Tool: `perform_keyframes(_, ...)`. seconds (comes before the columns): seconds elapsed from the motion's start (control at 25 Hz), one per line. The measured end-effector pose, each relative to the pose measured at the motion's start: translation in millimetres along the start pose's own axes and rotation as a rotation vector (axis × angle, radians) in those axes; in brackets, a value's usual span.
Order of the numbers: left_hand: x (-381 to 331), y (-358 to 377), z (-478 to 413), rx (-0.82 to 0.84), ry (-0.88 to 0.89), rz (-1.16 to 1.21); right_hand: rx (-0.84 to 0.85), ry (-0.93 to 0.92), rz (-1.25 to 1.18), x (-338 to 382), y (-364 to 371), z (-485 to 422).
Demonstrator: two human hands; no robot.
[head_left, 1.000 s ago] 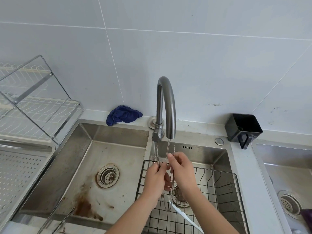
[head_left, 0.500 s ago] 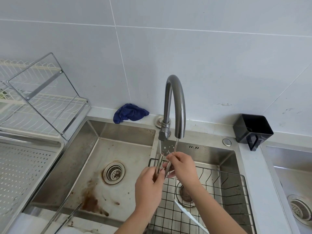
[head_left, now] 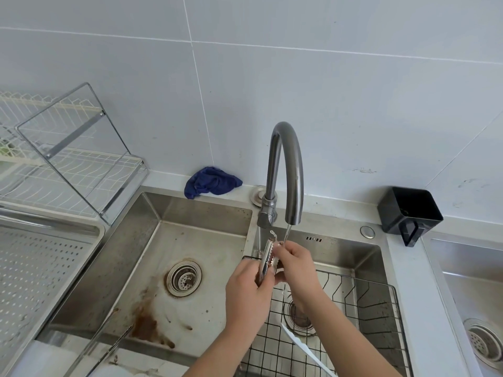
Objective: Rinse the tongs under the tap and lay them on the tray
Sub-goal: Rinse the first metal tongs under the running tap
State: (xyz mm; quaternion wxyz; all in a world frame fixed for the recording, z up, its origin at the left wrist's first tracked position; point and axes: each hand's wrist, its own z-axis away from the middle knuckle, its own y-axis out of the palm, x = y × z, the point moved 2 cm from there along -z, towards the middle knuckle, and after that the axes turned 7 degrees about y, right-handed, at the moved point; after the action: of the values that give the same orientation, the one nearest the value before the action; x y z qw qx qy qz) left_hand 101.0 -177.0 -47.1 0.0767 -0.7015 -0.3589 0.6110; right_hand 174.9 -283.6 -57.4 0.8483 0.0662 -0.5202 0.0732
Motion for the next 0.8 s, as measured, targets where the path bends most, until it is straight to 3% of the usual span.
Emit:
perform_keyframes(0.16, 11.4, 2.5, -7.3, 0.013, -0.097, 0.056, 0.094, -0.010, -0.038, -5.0, -4.4, 1.0)
perform_keyframes(0.36, 10.9, 11.2, -20.1, 0.026, -0.340, 0.429, 0.081, -0.066, -0.039, 9.6, -13.9, -3.8)
perform_keyframes(0.56, 10.0, 9.5, -17.7, 0.030, -0.412, 0.616, 0.017, -0.238, 0.268, 17.7, -13.7, 2.8)
perform_keyframes(0.8, 2.8, 23.2, -24.9, 0.099, -0.642, 0.835, 0.013, -0.253, 0.349, 4.1, -15.2, 23.9)
